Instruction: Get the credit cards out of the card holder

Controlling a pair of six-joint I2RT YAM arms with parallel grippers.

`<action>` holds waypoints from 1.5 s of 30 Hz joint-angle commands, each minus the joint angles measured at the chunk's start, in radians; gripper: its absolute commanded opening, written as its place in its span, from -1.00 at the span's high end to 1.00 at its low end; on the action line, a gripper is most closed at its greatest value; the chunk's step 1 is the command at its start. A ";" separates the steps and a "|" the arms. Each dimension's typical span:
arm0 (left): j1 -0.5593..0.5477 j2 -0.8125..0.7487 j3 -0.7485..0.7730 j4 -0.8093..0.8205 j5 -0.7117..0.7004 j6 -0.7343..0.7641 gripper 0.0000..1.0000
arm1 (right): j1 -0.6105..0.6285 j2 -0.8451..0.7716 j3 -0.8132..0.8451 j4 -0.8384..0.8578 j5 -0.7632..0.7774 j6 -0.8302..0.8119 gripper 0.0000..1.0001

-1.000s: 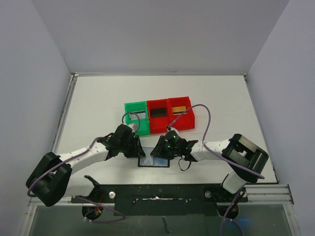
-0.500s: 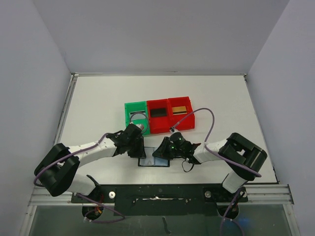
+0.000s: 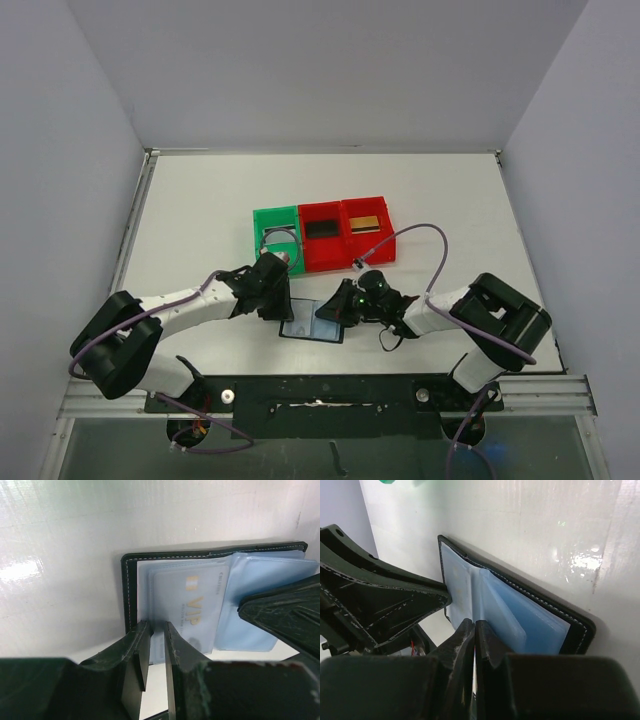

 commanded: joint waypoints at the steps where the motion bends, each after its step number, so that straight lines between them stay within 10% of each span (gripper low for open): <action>1: -0.001 0.019 0.020 -0.040 -0.053 0.005 0.67 | -0.013 -0.039 -0.011 0.078 -0.021 0.004 1.00; 7: -0.002 0.018 0.018 -0.016 -0.025 0.010 0.67 | 0.007 -0.001 0.063 0.011 -0.036 -0.040 0.54; 31: -0.003 0.026 0.025 -0.023 -0.020 0.006 0.67 | 0.097 -0.020 0.207 -0.436 0.228 -0.051 0.44; 45: -0.003 0.034 0.047 -0.028 -0.012 0.012 0.67 | 0.107 0.037 0.236 -0.376 0.150 -0.067 0.48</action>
